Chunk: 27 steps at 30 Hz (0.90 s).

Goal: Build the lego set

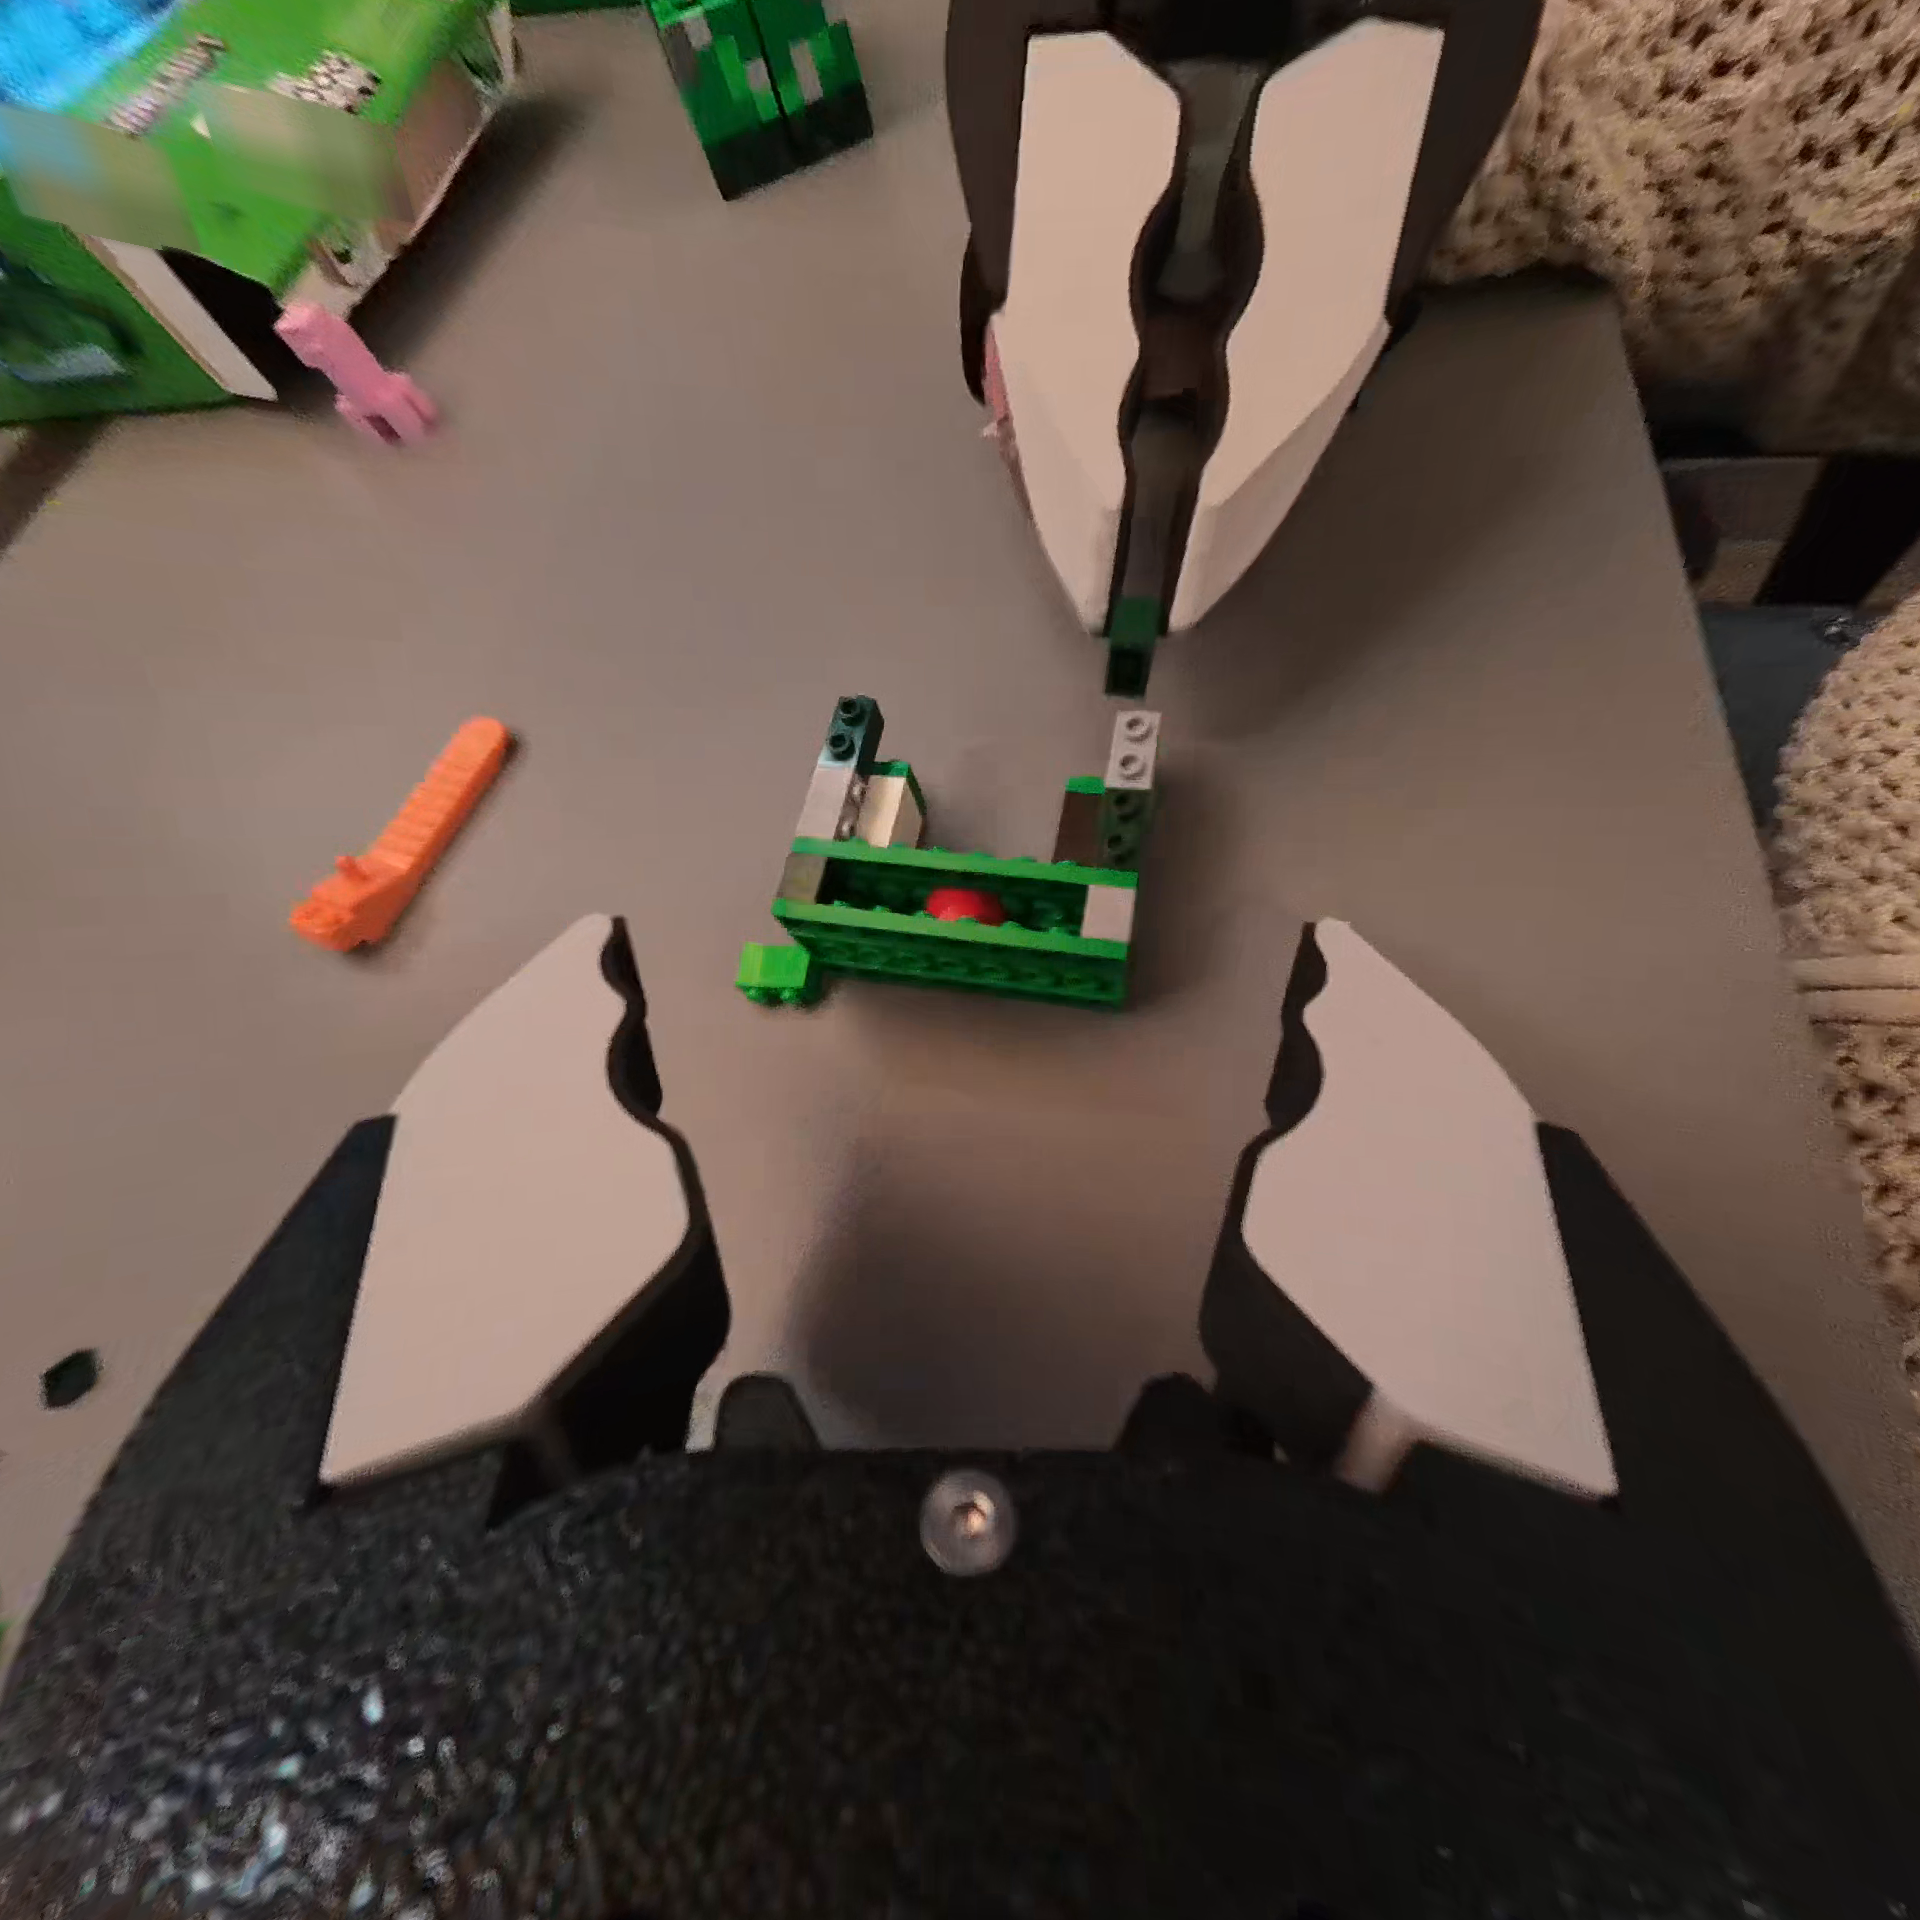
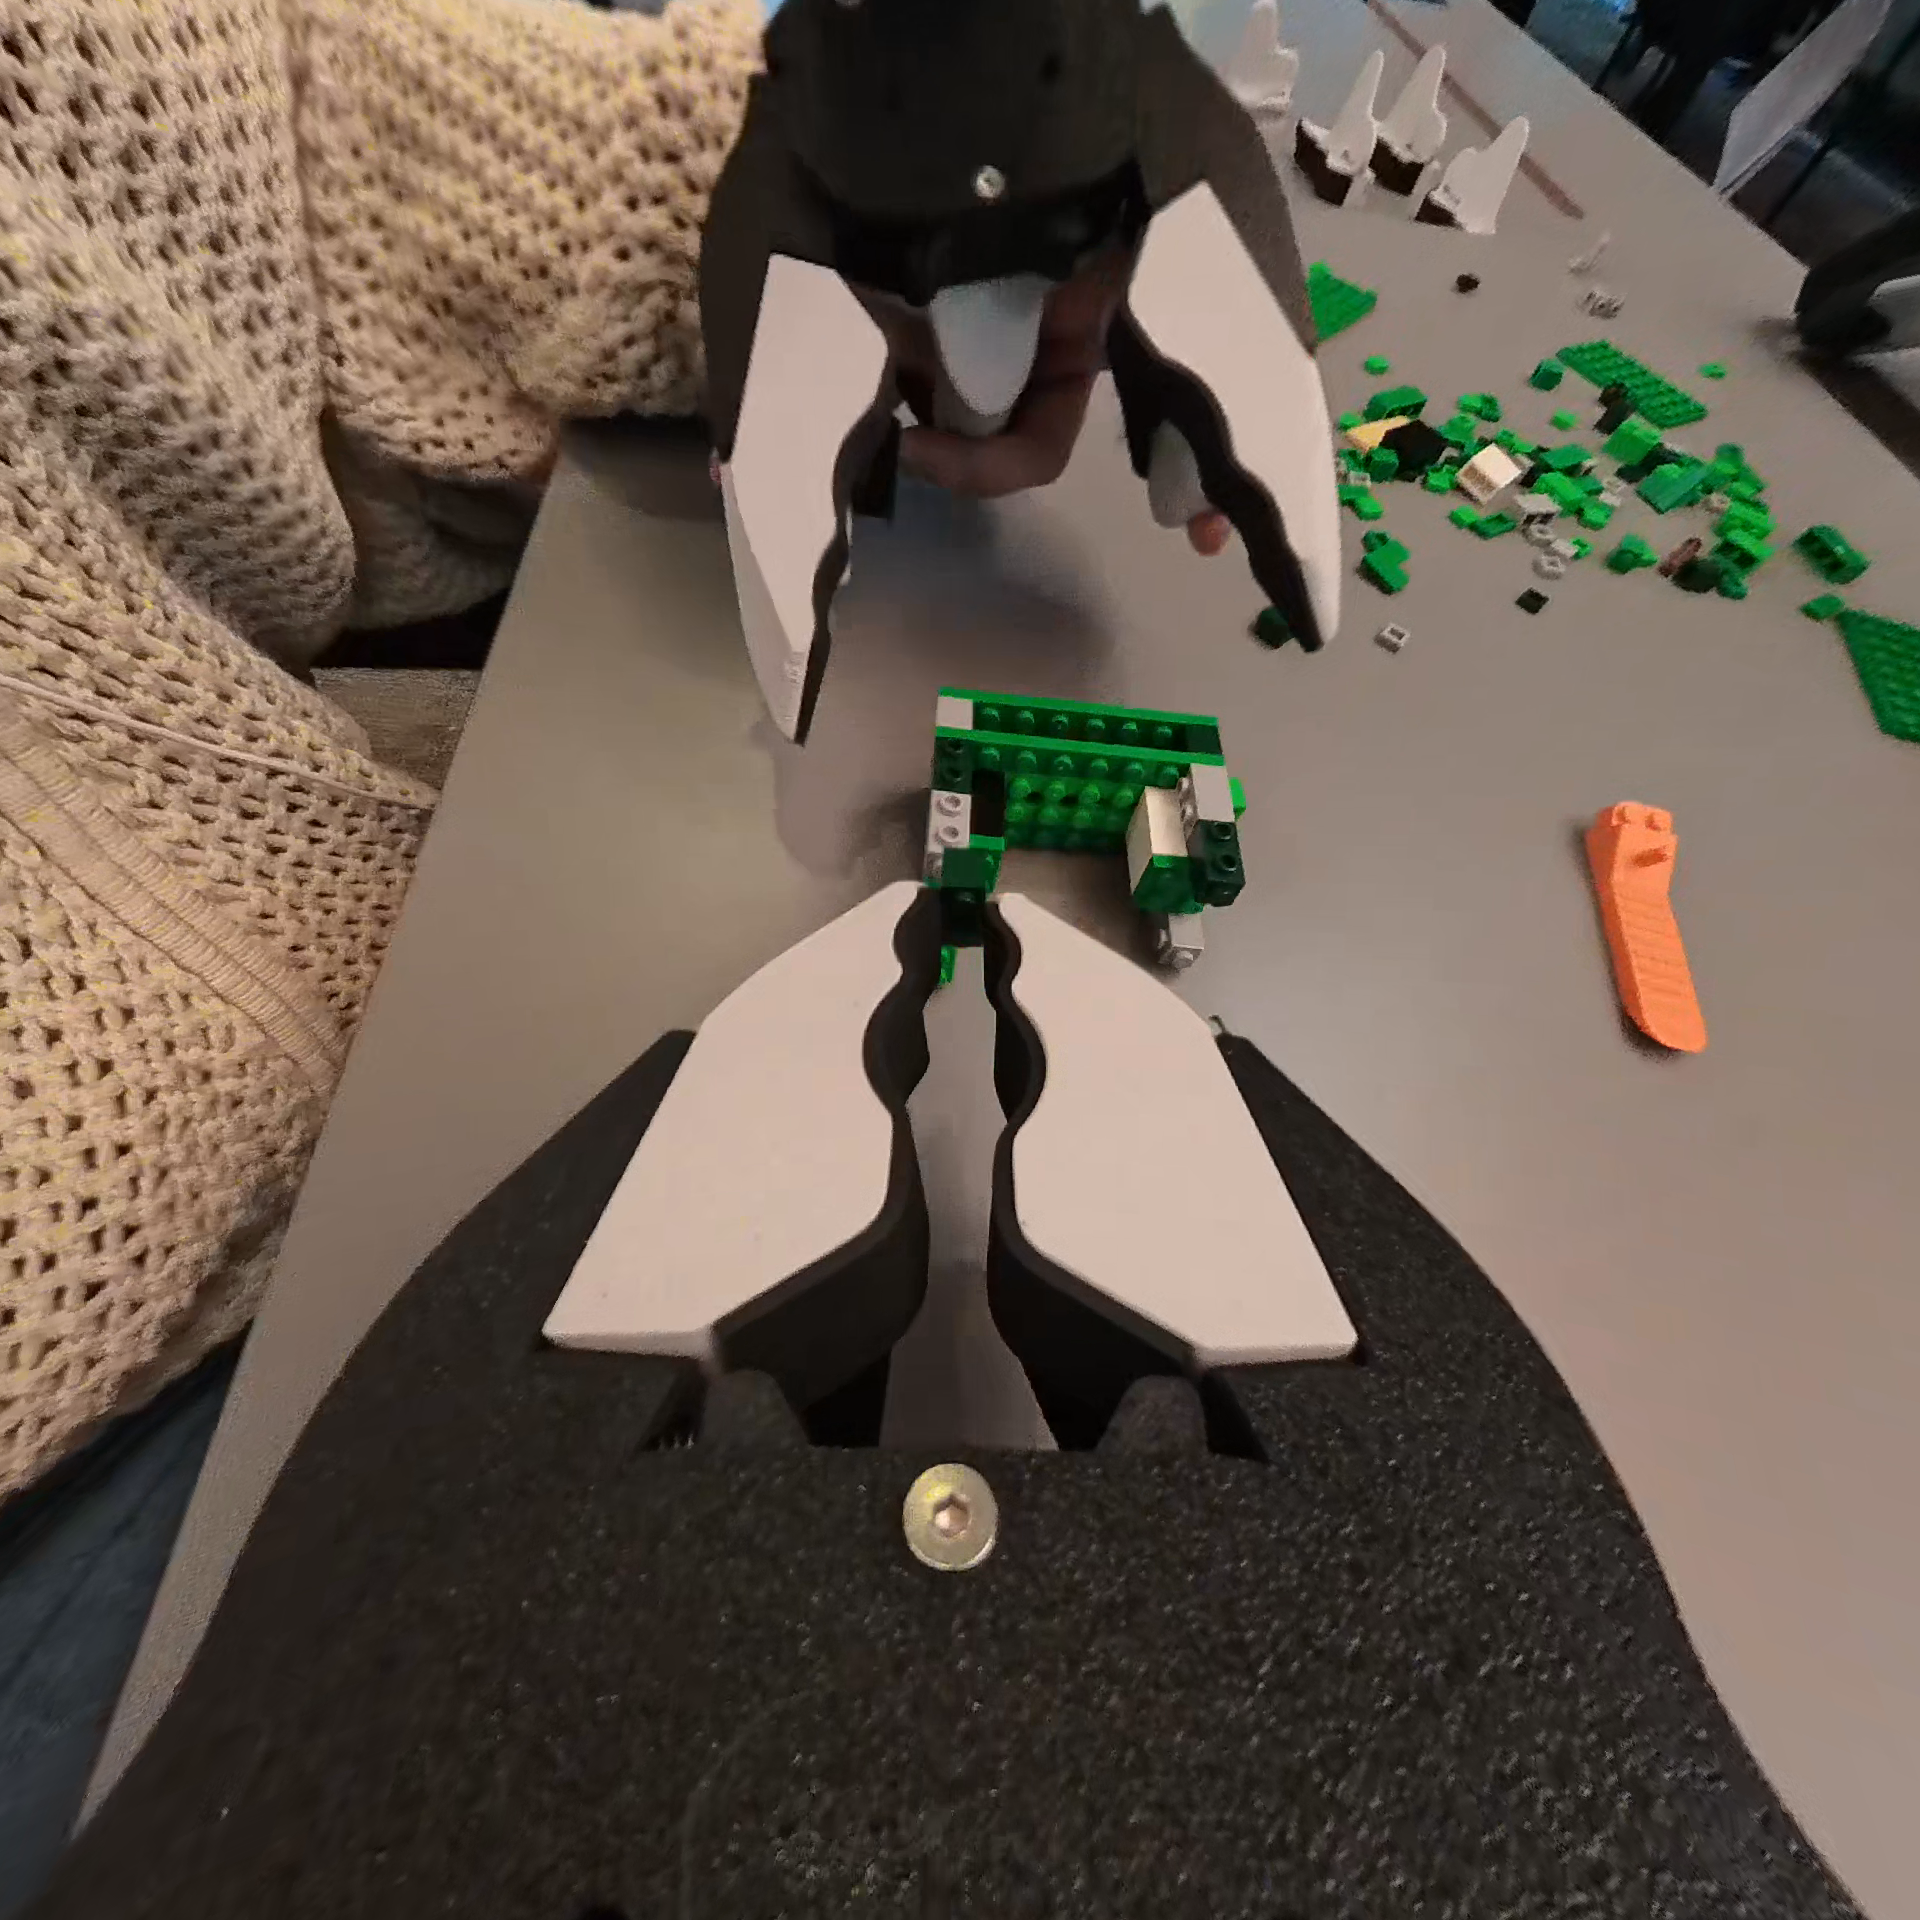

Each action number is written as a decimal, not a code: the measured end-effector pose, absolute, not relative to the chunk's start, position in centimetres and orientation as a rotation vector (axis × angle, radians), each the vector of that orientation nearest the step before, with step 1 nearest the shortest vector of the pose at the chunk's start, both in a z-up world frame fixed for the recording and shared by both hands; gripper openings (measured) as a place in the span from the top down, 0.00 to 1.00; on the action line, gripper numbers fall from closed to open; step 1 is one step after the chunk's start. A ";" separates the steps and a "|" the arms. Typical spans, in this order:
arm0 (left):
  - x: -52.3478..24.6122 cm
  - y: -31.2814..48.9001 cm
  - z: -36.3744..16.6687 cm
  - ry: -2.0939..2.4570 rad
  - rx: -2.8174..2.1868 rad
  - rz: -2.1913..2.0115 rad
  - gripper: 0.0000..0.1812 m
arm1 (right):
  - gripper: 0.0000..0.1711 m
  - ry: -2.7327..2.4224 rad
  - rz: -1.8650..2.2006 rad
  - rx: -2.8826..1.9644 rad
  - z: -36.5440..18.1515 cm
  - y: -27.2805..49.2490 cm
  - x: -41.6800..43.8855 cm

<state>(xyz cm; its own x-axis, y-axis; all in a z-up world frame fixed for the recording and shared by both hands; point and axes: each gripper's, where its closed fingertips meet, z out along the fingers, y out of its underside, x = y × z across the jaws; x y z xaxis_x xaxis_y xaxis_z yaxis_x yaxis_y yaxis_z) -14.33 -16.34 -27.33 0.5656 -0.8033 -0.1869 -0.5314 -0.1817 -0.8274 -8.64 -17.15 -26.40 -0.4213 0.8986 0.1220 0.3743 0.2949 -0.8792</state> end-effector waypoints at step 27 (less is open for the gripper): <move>-11.0 -14.4 -27.9 1.102 -1.873 -0.434 0.56 | 0.96 -1.834 1.155 -1.100 -24.8 -16.5 -7.0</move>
